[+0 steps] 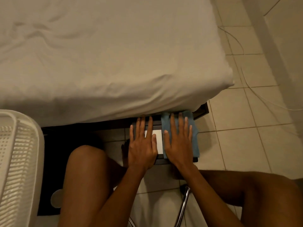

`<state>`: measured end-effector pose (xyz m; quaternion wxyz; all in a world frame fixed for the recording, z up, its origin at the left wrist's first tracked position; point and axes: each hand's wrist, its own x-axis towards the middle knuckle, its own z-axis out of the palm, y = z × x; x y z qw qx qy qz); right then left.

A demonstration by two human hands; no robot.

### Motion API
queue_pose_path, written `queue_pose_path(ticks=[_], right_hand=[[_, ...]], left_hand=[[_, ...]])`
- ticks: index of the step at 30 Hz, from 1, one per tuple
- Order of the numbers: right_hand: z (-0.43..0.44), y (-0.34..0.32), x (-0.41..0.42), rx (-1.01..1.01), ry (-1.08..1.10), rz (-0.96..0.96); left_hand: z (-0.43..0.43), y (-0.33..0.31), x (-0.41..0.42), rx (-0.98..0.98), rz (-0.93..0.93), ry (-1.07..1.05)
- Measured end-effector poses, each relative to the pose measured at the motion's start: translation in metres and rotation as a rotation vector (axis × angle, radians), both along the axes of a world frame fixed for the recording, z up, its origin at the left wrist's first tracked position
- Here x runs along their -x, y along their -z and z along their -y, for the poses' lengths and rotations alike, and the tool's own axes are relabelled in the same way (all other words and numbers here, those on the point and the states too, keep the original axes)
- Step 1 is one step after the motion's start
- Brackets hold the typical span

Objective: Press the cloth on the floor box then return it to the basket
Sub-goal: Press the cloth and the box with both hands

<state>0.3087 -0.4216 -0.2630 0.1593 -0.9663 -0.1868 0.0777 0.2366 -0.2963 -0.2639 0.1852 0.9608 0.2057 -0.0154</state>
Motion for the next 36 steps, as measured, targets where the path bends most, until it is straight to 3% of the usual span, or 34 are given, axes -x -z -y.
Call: queue_pose_path(ticks=[8,20,26,32,36], right_hand=[[0.014,-0.004,0.030,-0.024,0.029,0.003],[0.011,0.000,-0.001,0.002,-0.045,-0.007],[0.025,-0.002,0.040,-0.025,-0.037,-0.011],[0.008,0.000,-0.007,0.003,-0.050,-0.016],[0.019,-0.004,0.029,-0.025,0.010,-0.029]], left_hand=[[0.001,-0.001,0.006,0.002,-0.004,0.028],[0.011,0.001,0.012,-0.018,-0.020,-0.045],[0.012,0.001,0.015,0.002,-0.010,-0.044],[0.010,0.000,0.008,-0.009,-0.011,-0.056],[0.011,0.000,0.014,-0.006,-0.019,-0.050]])
